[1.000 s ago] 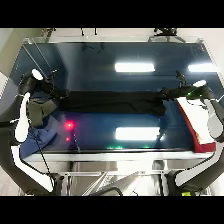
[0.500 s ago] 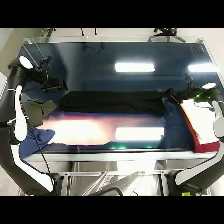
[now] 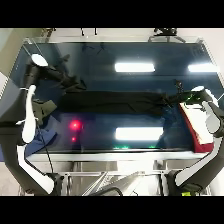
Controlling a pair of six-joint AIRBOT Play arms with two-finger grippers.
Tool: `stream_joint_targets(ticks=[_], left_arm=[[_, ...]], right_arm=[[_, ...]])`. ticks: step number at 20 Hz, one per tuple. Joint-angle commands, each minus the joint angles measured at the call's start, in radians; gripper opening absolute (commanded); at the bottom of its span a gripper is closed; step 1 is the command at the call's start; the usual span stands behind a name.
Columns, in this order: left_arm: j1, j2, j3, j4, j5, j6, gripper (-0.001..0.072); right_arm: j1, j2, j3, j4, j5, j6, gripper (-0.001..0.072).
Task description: Fold the shirts.
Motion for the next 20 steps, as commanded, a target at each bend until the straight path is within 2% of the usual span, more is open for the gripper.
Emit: stream_joint_targets(ticks=[1,5,9,12,15,18,20], left_arm=[[-0.163,0.000,-0.109,-0.079,0.211,0.063,0.0007],[-0.389,-0.041,-0.228,-0.079,0.594,0.034,0.0016],[-0.573,-0.196,-0.163,-0.082,0.701,-0.124,0.0016],[-0.688,-0.299,-0.007,-0.080,0.709,-0.158,0.0016],[-0.713,-0.319,0.134,-0.080,0.663,-0.199,0.0016],[-0.647,-0.241,0.206,-0.080,0.475,-0.194,0.0016],[-0.572,-0.134,0.176,-0.080,0.346,-0.126,0.0016]], right_arm=[[0.013,0.038,0.041,0.034,0.068,-0.019,0.0024],[0.014,0.137,0.242,0.051,0.231,0.071,0.0024],[0.014,0.178,0.470,0.165,0.371,0.164,0.0023],[0.014,0.212,0.581,0.197,0.368,0.189,0.0024],[0.018,0.232,0.580,0.167,0.367,0.212,0.0023],[0.057,0.231,0.544,0.068,0.368,0.231,0.0023],[0.117,0.226,0.518,0.011,0.367,0.240,0.0024]])
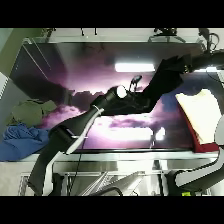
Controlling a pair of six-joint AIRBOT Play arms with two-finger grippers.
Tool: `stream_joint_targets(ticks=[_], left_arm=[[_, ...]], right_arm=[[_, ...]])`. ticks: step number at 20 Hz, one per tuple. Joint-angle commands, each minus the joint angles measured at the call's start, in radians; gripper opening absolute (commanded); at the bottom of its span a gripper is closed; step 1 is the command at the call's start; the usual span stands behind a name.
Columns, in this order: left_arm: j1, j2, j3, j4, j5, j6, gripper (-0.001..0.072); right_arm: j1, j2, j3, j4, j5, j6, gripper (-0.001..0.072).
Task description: Fold the shirts.
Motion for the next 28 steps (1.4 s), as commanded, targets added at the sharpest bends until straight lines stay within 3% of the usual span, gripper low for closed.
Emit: stream_joint_targets(ticks=[1,6,10,13,14,15,17,18,20,23,25,28], left_arm=[[0.109,0.159,-0.012,0.000,-0.233,0.082,0.0016],[0.388,0.471,-0.060,-0.001,-0.447,0.136,0.0016],[0.593,0.645,-0.060,0.000,-0.525,0.157,0.0016],[0.698,0.742,-0.060,0.000,-0.535,0.188,0.0016],[0.719,0.763,-0.060,0.000,-0.537,0.196,0.0016],[0.742,0.785,-0.060,0.001,-0.538,0.206,0.0017],[0.771,0.810,-0.060,0.001,-0.548,0.214,0.0017],[0.778,0.816,-0.060,0.001,-0.555,0.222,0.0017],[0.784,0.815,-0.063,0.002,-0.564,0.222,0.0017],[0.784,0.816,-0.134,-0.002,-0.558,0.222,0.0016],[0.784,0.816,-0.201,-0.003,-0.547,0.222,0.0017],[0.784,0.816,-0.272,-0.011,-0.552,0.226,0.0016]], right_arm=[[0.096,-0.002,-0.031,-0.098,-0.003,0.036,0.0024],[0.376,-0.033,-0.035,-0.193,-0.139,0.124,0.0024],[0.635,-0.154,-0.035,-0.315,-0.290,0.213,0.0024],[0.807,-0.296,-0.035,-0.315,-0.500,0.228,0.0039],[0.841,-0.327,-0.035,-0.310,-0.545,0.228,0.0213],[0.871,-0.357,-0.033,-0.298,-0.560,0.226,0.0462],[0.864,-0.344,-0.030,-0.301,-0.508,0.224,0.0275],[0.839,-0.311,-0.029,-0.306,-0.465,0.225,0.0284],[0.750,-0.227,-0.029,-0.338,-0.376,0.225,0.0409],[0.578,-0.129,-0.029,-0.453,-0.263,0.279,0.0413],[0.452,-0.115,-0.029,-0.473,-0.211,0.317,0.0640],[0.309,-0.141,-0.041,-0.473,-0.171,0.329,0.0641]])
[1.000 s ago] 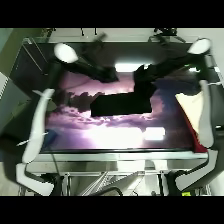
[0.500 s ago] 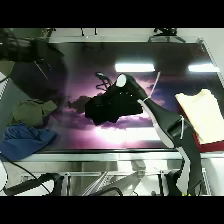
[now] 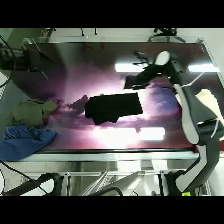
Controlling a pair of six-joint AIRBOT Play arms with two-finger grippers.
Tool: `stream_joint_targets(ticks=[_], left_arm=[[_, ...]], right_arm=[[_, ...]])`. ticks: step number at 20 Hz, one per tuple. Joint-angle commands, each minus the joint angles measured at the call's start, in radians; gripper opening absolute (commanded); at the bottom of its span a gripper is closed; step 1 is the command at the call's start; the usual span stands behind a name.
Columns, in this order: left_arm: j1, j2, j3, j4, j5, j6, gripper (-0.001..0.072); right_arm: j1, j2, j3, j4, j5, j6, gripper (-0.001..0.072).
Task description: Fold the shirts.
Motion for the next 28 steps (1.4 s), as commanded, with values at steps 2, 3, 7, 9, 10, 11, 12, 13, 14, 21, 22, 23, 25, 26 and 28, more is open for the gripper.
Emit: stream_joint_targets(ticks=[2,3,7,9,10,11,12,13,14,21,22,23,25,26,28], left_arm=[[0.002,0.003,-0.089,-0.045,-0.003,0.025,0.0017],[0.002,0.003,-0.089,-0.054,-0.010,0.027,0.0016],[0.001,0.003,-0.089,-0.053,-0.010,0.027,0.0016],[-0.005,0.003,-0.089,-0.053,-0.008,0.026,0.0017],[-0.013,0.003,-0.089,-0.053,-0.008,0.025,0.0017],[-0.020,0.003,-0.089,-0.052,-0.008,0.025,0.0016],[-0.032,0.003,-0.089,-0.051,-0.008,0.025,0.0017],[-0.043,0.003,-0.089,-0.051,-0.008,0.025,0.0017],[-0.056,0.003,-0.089,-0.050,-0.007,0.025,0.0017],[-0.082,0.003,-0.089,-0.050,-0.008,0.024,0.0017],[-0.082,0.003,-0.089,-0.050,-0.009,0.024,0.0017],[-0.082,0.003,-0.089,-0.050,-0.008,0.024,0.0017],[-0.082,0.002,-0.089,-0.050,-0.008,0.024,0.0017],[-0.082,0.002,-0.089,-0.050,-0.008,0.024,0.0016],[-0.082,0.002,-0.089,-0.050,-0.008,0.025,0.0017]], right_arm=[[-0.207,-0.026,-0.045,-0.026,0.076,0.014,0.0635],[-0.233,-0.035,-0.082,-0.025,0.075,-0.004,0.0635],[-0.273,-0.071,-0.279,0.120,-0.021,-0.140,0.0634],[-0.263,-0.097,-0.349,0.238,-0.072,-0.212,0.0634],[-0.252,-0.117,-0.362,0.278,-0.079,-0.240,0.0634],[-0.238,-0.138,-0.364,0.304,-0.075,-0.259,0.0634],[-0.219,-0.159,-0.364,0.339,-0.068,-0.281,0.0633],[-0.200,-0.172,-0.364,0.381,-0.062,-0.296,0.0633],[-0.181,-0.179,-0.364,0.417,-0.061,-0.320,0.0632],[-0.154,-0.101,-0.321,0.589,-0.052,-0.439,0.0024],[-0.177,-0.066,-0.276,0.587,-0.063,-0.436,0.0024],[-0.210,-0.035,-0.218,0.587,-0.084,-0.414,0.0024],[-0.315,0.014,-0.080,0.578,-0.146,-0.326,0.0024],[-0.369,0.031,-0.024,0.568,-0.167,-0.278,0.0024],[-0.483,0.059,0.063,0.536,-0.161,-0.181,0.0024]])
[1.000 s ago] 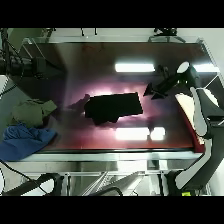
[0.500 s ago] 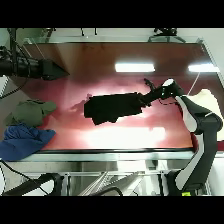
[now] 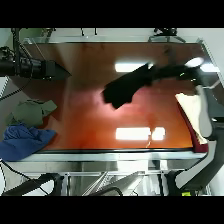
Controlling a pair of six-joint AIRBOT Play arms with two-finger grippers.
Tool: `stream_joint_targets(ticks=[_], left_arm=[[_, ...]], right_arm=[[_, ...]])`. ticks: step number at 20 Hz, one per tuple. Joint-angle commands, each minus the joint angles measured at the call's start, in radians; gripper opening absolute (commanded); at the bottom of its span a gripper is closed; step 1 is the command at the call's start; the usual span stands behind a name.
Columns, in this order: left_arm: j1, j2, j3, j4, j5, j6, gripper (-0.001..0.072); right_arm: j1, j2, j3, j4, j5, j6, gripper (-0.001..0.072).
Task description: Fold the shirts.
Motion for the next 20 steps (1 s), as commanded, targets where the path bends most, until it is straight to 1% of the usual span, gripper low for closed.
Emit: stream_joint_targets(ticks=[1,4,7,9,13,16,17,20], left_arm=[[0.000,-0.001,0.000,0.001,0.000,0.000,0.0017],[0.000,-0.001,0.000,0.001,-0.001,0.003,0.0017],[0.000,-0.001,0.000,0.001,-0.001,0.023,0.0017],[0.000,-0.001,0.000,0.001,-0.001,0.030,0.0016],[0.000,-0.001,0.000,0.001,-0.018,0.056,0.0017],[0.000,-0.001,0.000,0.001,-0.029,0.071,0.0017],[0.000,-0.001,0.000,0.001,-0.030,0.074,0.0016],[0.000,-0.001,0.000,0.001,-0.032,0.082,0.0017]], right_arm=[[-0.184,0.068,0.148,-0.059,-0.026,0.177,0.0024],[-0.325,0.143,0.151,-0.231,0.031,0.338,0.0024],[-0.425,0.196,0.151,-0.412,0.176,0.505,0.0024],[-0.475,0.224,0.151,-0.537,0.259,0.583,0.0024],[-0.531,0.261,0.151,-0.766,0.376,0.634,0.0024],[-0.539,0.261,0.142,-0.917,0.513,0.682,0.0024],[-0.539,0.261,0.130,-0.952,0.541,0.688,0.0024],[-0.539,0.285,0.070,-0.962,0.538,0.742,0.0024]])
